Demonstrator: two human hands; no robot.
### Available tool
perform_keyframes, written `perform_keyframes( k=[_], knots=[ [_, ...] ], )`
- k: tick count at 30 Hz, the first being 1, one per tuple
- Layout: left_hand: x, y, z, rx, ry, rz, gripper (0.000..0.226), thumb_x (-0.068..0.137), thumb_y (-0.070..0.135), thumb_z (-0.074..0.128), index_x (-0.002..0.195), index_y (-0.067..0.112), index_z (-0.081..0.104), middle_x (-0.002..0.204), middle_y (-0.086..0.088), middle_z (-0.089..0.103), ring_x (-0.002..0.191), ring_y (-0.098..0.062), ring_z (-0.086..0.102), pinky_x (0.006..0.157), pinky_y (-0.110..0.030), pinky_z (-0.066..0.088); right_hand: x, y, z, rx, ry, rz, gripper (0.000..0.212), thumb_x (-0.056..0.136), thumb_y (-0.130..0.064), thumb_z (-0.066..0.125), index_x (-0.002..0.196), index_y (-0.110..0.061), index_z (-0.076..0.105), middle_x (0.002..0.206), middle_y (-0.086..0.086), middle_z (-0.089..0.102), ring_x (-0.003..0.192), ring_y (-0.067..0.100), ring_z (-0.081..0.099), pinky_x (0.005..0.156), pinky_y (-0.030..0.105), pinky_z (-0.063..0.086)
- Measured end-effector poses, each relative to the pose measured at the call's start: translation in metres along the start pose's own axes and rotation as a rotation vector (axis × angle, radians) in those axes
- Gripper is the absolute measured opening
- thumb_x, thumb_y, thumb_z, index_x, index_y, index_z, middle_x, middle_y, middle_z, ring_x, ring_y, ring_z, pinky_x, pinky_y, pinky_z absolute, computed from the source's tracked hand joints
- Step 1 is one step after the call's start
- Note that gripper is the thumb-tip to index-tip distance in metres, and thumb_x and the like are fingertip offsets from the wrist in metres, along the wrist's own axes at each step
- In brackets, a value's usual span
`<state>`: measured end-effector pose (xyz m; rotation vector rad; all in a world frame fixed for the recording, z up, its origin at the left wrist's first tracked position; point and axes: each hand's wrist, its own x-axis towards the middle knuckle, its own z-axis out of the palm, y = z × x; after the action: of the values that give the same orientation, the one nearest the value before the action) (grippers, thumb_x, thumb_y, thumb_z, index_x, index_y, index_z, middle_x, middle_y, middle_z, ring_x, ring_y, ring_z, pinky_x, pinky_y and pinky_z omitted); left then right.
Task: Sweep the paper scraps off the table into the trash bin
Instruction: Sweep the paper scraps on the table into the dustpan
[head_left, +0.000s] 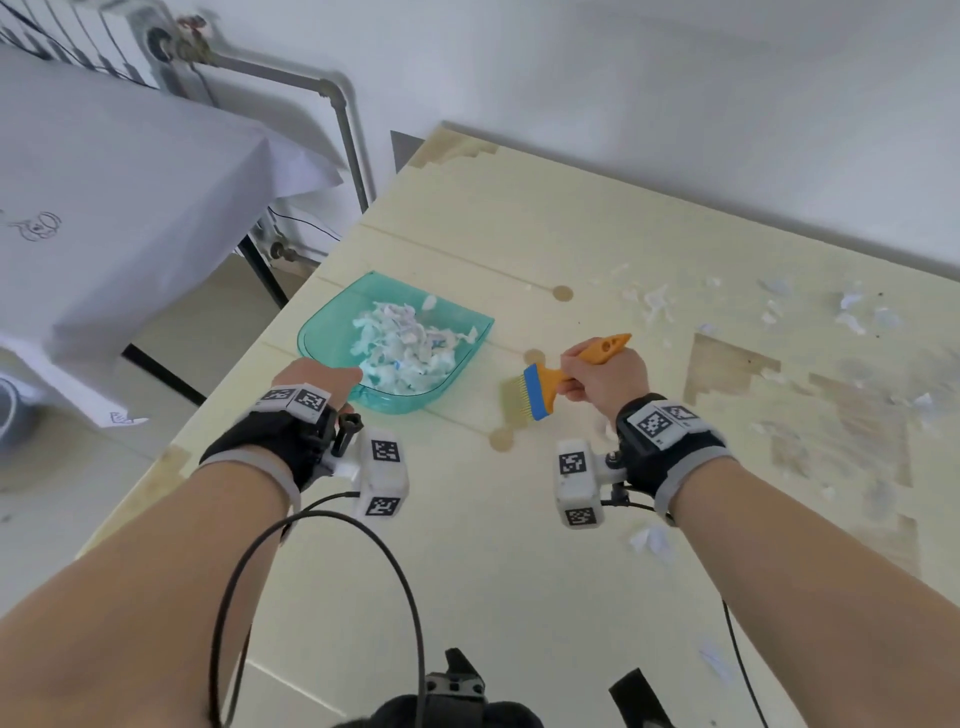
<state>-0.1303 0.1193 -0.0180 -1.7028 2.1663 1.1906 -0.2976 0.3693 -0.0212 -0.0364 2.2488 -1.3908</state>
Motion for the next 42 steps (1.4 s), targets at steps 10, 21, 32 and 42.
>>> perform_keyframes(
  k=[10, 21, 32, 42],
  knots=[
    [-0.001, 0.015, 0.003, 0.222, 0.167, 0.051, 0.032, 0.078, 0.034, 0.062, 0.066, 0.011, 0.043, 0.069, -0.005, 0.051, 0.063, -0.023, 0.049, 0.057, -0.029, 0.036, 0.010, -0.018, -0.044, -0.106, 0.276, -0.095, 0.024, 0.086, -0.017, 0.055, 0.062, -0.016, 0.058, 0.062, 0.007, 0.068, 0.065, 0.027, 0.067, 0.072, 0.037, 0.057],
    [-0.015, 0.045, 0.022, 0.346, 0.443, 0.109, 0.045, 0.080, 0.026, 0.059, 0.118, 0.005, 0.049, 0.122, -0.016, 0.046, 0.117, -0.032, 0.042, 0.091, -0.045, 0.040, 0.022, -0.004, -0.049, -0.284, 0.198, -0.034, 0.019, 0.089, -0.014, 0.053, 0.075, -0.009, 0.065, 0.074, 0.014, 0.070, 0.080, 0.035, 0.068, 0.083, 0.047, 0.055],
    [-0.030, 0.086, 0.064, 0.259, 0.303, 0.460, 0.021, 0.089, 0.014, 0.049, 0.097, 0.012, 0.068, 0.107, -0.007, 0.066, 0.103, -0.027, 0.059, 0.085, -0.035, 0.048, 0.016, -0.004, -0.011, 0.201, -0.174, -0.014, 0.013, 0.086, -0.002, 0.061, 0.075, -0.008, 0.064, 0.064, 0.014, 0.063, 0.046, 0.013, 0.063, 0.050, 0.021, 0.055],
    [-0.015, 0.072, 0.069, 0.767, 0.054, 0.418, 0.024, 0.081, 0.028, 0.064, 0.103, 0.018, 0.068, 0.103, 0.001, 0.068, 0.098, -0.019, 0.062, 0.085, -0.032, 0.054, 0.023, 0.005, 0.039, 0.276, -0.252, 0.055, 0.010, 0.085, -0.004, 0.063, 0.077, -0.009, 0.063, 0.068, 0.014, 0.065, 0.054, 0.020, 0.063, 0.053, 0.024, 0.058]
  ],
)
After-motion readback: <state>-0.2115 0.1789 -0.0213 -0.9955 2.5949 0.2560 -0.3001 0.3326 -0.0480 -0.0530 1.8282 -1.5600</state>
